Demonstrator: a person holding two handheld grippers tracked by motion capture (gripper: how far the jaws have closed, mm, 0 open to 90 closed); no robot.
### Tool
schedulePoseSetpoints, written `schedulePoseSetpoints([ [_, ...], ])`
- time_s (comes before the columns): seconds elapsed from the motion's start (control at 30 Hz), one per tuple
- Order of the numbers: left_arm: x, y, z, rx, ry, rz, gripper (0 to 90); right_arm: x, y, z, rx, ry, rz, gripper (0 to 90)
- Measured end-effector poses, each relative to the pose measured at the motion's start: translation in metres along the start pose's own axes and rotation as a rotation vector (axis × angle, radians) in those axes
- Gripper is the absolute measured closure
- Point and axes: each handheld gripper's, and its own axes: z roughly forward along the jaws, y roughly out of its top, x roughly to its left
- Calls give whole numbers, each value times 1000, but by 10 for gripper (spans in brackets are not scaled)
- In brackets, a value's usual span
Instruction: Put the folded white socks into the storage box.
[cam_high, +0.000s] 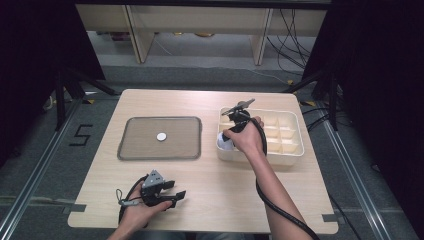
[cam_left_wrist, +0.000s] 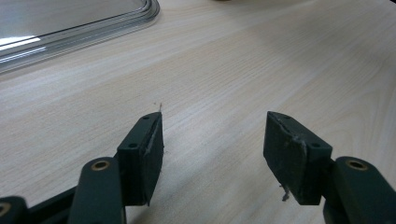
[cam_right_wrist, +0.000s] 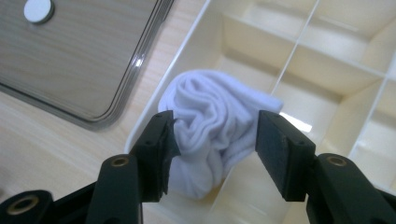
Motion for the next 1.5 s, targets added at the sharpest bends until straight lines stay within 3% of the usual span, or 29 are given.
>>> schedulePoseSetpoints([
  [0.03, 0, 0, 0, 1, 0, 0, 379, 0, 0, 0, 0, 0, 0, 476],
  [0.07, 0, 0, 0, 2, -1, 1, 378, -2, 2, -2, -27, 10, -30, 481],
  [0.2, 0, 0, 0, -2, -1, -3, 378, 1, 4, 0, -35, -11, -36, 536],
  [0.27, 0, 0, 0, -2, 0, -3, 378, 0, 3, 3, -43, 24, -51, 593],
  [0.33, 1, -1, 0, -3, -3, -5, 379, 0, 1, 9, -57, 12, -113, 673],
  [0.5, 1, 0, 0, -3, -5, -4, 378, -1, 0, 12, -41, 18, -136, 775],
  [0.53, 1, -1, 1, -5, -5, -5, 378, 1, 0, 12, -20, 15, -108, 787],
  [0.63, 1, -1, 1, -3, -7, -8, 378, 3, 0, 14, -12, 10, -160, 814],
  [0.83, 1, -1, 0, -4, -4, -3, 378, 8, -2, 17, 34, -18, -137, 823],
  [0.97, 0, -1, 0, -3, -2, -5, 378, 8, -4, 20, 35, 6, -160, 827],
  [1.0, 0, -1, 0, -4, 0, -5, 378, 9, -4, 21, 46, -1, -141, 828],
  [1.1, 0, 0, 0, -6, -1, -4, 378, 10, -6, 25, 70, -29, -150, 832],
  [1.13, 0, 0, 0, -6, -1, -4, 378, 11, -6, 25, 82, -12, -135, 833],
  [1.33, 0, 0, -1, -7, -3, -9, 378, 7, -7, 26, 57, 6, -156, 822],
  [1.4, 2, 0, -1, -5, -1, -6, 378, 6, -8, 22, 39, -1, -116, 739],
  [1.5, 2, 0, -1, -6, 2, -9, 378, 5, -11, 18, 22, 9, -111, 686],
])
